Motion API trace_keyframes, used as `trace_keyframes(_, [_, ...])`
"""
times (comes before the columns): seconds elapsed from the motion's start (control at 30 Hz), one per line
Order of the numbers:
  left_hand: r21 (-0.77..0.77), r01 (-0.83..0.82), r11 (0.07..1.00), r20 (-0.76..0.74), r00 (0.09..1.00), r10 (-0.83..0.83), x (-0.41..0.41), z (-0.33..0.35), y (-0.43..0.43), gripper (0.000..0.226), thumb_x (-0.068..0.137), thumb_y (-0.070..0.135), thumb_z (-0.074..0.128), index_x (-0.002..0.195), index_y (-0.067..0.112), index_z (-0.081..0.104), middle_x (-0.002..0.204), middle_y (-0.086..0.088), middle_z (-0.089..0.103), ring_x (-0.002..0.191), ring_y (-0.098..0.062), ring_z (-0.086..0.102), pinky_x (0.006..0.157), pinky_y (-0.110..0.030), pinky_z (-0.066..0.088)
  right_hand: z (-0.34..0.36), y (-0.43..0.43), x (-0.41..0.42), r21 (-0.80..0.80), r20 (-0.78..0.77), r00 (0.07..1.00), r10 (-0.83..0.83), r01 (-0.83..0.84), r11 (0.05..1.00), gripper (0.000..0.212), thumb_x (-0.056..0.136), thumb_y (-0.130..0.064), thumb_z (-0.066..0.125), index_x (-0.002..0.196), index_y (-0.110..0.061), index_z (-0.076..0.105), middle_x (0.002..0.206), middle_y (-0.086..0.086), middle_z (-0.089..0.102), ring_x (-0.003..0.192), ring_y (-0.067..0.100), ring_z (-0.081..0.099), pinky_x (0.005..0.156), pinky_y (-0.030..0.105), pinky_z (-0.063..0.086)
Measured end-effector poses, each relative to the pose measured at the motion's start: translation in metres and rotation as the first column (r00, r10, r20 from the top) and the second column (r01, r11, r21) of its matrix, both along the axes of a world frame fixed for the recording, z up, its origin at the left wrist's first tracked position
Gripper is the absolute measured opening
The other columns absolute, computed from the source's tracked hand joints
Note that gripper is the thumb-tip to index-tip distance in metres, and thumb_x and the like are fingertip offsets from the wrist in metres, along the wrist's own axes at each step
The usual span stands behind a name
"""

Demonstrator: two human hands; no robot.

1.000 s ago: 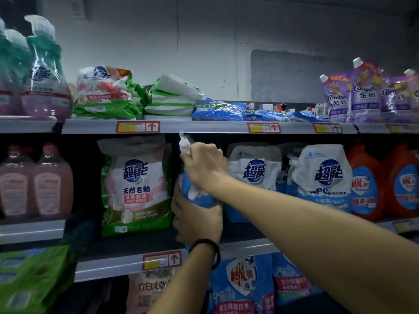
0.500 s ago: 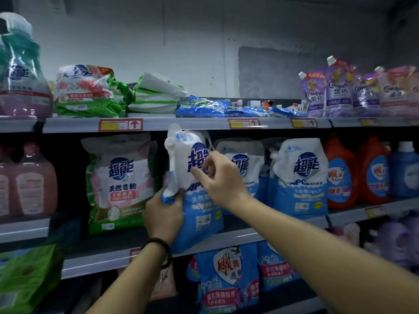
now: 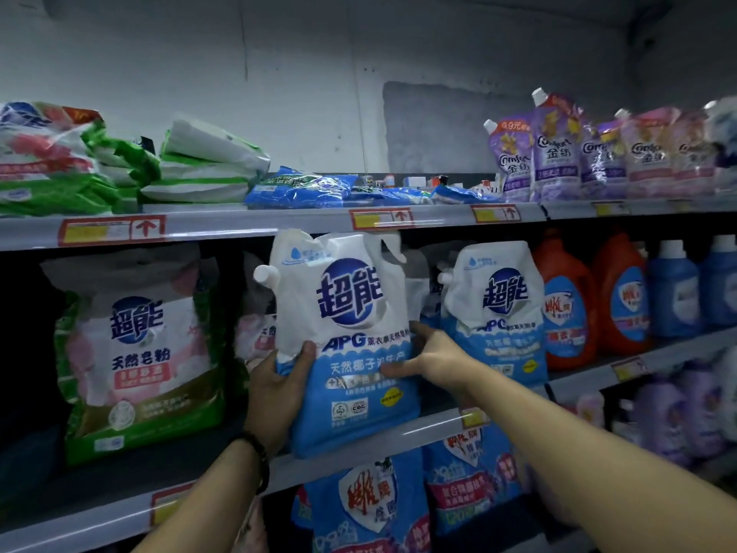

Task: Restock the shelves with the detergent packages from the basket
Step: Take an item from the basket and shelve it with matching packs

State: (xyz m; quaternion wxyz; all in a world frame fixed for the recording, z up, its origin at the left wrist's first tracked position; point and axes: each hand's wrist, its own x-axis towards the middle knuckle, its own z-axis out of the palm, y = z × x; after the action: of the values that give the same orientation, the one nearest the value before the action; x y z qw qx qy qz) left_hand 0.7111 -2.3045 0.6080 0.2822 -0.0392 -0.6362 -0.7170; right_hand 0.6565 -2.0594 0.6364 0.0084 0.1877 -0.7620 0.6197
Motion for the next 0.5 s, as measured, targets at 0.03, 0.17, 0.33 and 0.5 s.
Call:
trace_keyframes(0.03, [-0.034,0.013,0.999,-0.01,1.0,-0.013,-0.011,0.004,0.003,0.016,0.096,0.033,0.074,0.109,0.022,0.076,0.101,-0.002,0.082,0.093,-0.027,0.08,0.087,-0.05,0.064,0.001,0.005,-0.007,-0.007,-0.009,1.0,-0.016,0.016,1.0,0.077,0.066,-0.009,0.099,0.132,-0.022,0.061,0.116,-0.001,0.079,0.099,0.018,0.078,0.082,0.034,0.065])
trace_keyframes(0.17, [-0.109,0.039,0.993,0.002,0.999,-0.039,-0.062,0.016,0.02,0.02,0.095,0.035,0.075,0.11,0.021,0.076,0.101,0.001,0.082,0.093,-0.023,0.08,0.091,-0.05,0.063,0.004,0.018,-0.031,-0.019,-0.055,0.988,-0.145,0.144,0.989,0.09,0.061,-0.017,0.102,0.137,-0.031,0.056,0.131,-0.005,0.072,0.116,0.02,0.071,0.096,0.046,0.063])
trace_keyframes(0.33, [-0.172,0.048,0.984,0.059,0.997,-0.039,-0.105,-0.018,0.035,0.025,0.098,0.036,0.07,0.121,0.025,0.071,0.113,0.008,0.076,0.103,-0.014,0.072,0.104,-0.046,0.056,-0.016,0.029,-0.051,0.187,-0.173,0.955,-0.24,0.271,0.944,0.109,0.055,-0.044,0.101,0.149,-0.033,0.048,0.143,-0.014,0.059,0.132,0.019,0.058,0.111,0.044,0.052])
trace_keyframes(0.5, [-0.305,0.074,0.95,0.043,0.997,-0.064,-0.121,-0.028,0.05,0.015,0.104,0.034,0.06,0.114,0.028,0.068,0.106,0.013,0.073,0.094,-0.002,0.065,0.102,-0.036,0.051,-0.034,0.046,-0.049,0.229,-0.098,0.955,-0.279,0.294,0.928,0.093,0.071,-0.047,0.094,0.151,-0.031,0.049,0.152,-0.009,0.057,0.138,0.027,0.055,0.112,0.049,0.051])
